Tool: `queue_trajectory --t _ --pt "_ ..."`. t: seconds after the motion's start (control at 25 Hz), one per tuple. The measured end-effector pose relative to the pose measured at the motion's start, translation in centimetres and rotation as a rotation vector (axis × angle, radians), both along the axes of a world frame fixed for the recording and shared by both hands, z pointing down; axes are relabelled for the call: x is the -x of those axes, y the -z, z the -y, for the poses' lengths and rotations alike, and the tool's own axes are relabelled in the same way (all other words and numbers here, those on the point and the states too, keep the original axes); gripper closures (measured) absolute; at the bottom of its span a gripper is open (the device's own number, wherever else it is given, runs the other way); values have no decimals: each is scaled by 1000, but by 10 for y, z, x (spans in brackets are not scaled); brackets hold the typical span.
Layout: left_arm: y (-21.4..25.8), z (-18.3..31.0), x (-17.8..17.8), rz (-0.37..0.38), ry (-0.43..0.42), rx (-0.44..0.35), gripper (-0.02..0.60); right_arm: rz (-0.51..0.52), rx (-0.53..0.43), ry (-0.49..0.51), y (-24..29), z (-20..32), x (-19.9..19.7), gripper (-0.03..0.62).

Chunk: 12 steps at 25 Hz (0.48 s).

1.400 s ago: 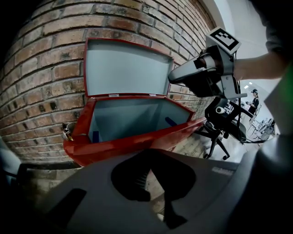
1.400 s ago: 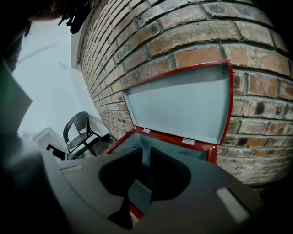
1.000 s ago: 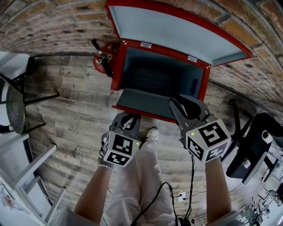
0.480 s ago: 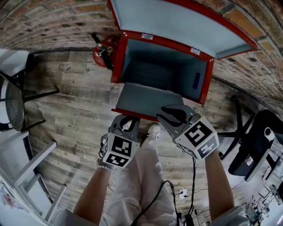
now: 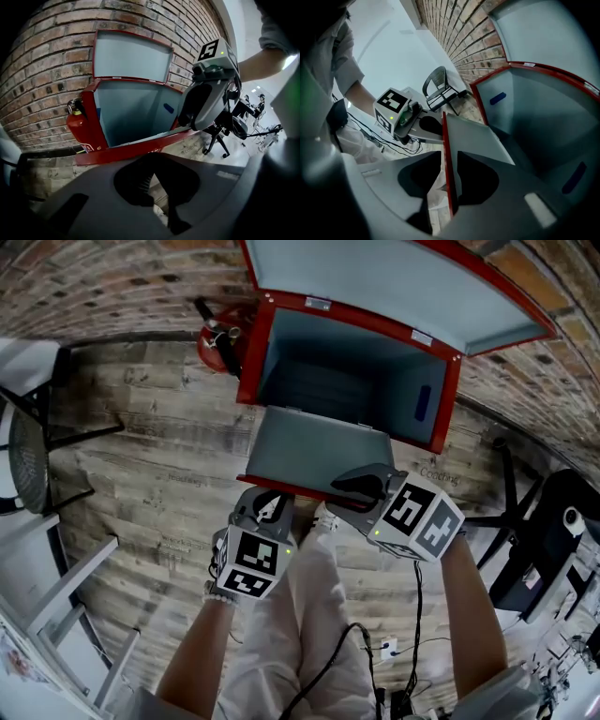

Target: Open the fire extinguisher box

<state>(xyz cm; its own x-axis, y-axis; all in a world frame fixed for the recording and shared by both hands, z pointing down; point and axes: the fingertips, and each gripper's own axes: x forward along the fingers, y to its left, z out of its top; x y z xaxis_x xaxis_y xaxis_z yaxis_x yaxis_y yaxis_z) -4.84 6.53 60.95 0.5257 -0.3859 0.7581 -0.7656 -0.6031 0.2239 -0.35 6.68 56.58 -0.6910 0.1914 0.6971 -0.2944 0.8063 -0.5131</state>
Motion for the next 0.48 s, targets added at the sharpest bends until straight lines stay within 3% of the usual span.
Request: queue_trajectory --t 0.16,0.32,0.48 --pt "-2 -2 1 0 -1 -4 583 -24 24 64 -7 -12 3 470" --pt "-2 -4 3 -1 1 -5 583 -36 11 74 -13 -15 4 529" --pt "-5 -11 9 3 4 2 583 -48 3 98 -18 -21 6 537"
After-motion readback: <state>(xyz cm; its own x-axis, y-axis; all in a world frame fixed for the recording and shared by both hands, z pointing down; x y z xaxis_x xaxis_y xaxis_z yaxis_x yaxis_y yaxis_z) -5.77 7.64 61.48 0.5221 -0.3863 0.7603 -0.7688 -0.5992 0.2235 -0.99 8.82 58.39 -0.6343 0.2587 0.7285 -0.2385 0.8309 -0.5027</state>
